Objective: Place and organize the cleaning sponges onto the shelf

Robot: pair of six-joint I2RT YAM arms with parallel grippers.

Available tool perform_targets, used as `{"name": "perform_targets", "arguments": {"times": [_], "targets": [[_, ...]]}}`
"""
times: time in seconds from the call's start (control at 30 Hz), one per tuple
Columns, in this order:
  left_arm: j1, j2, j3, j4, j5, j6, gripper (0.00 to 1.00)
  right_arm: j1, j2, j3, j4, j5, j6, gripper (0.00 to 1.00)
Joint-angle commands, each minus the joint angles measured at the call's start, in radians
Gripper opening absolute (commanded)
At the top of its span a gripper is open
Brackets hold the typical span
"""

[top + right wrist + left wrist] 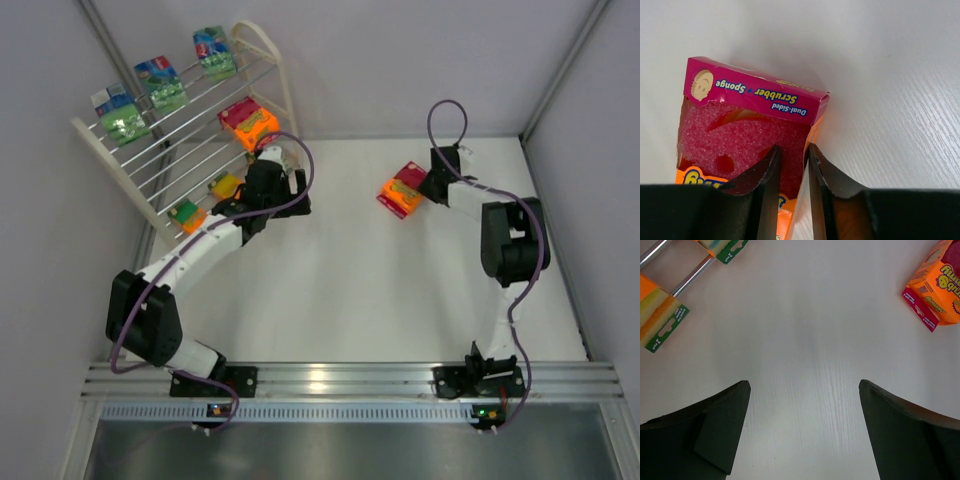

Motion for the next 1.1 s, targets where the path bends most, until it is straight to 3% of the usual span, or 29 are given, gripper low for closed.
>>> {"name": "perform_targets", "arguments": {"times": [0.0,0.3,0.53,0.87,1.07], "targets": [[0.005,0.000,0.013,0.034,0.064,0.014,0.96,0.003,-0.054,-0.023,-0.035,-0.051,-0.076,0.17],[-0.001,0.014,0.051,0.023,0.320,-0.057,0.94,0.188,-0.311,-0.198,-0.092,-0.143,-0.226,0.21],[-0.076,0.006,-0.024,-0.026,0.296,-0.106,0.90,0.359,-0.394,-0.325,-0.049,-0.215,-0.185,0.22],[-0.095,-0.121,-0.194,-0.073,0.285,-0.133,0.88,0.489,-0.421,-0.413,0.017,-0.236,-0.174,0.21],[-0.138,-0.120,-0.263,-0.075,0.224,-0.193,0.86,0.551,-0.410,-0.424,0.035,-0.226,-0.114,0.18]]}}
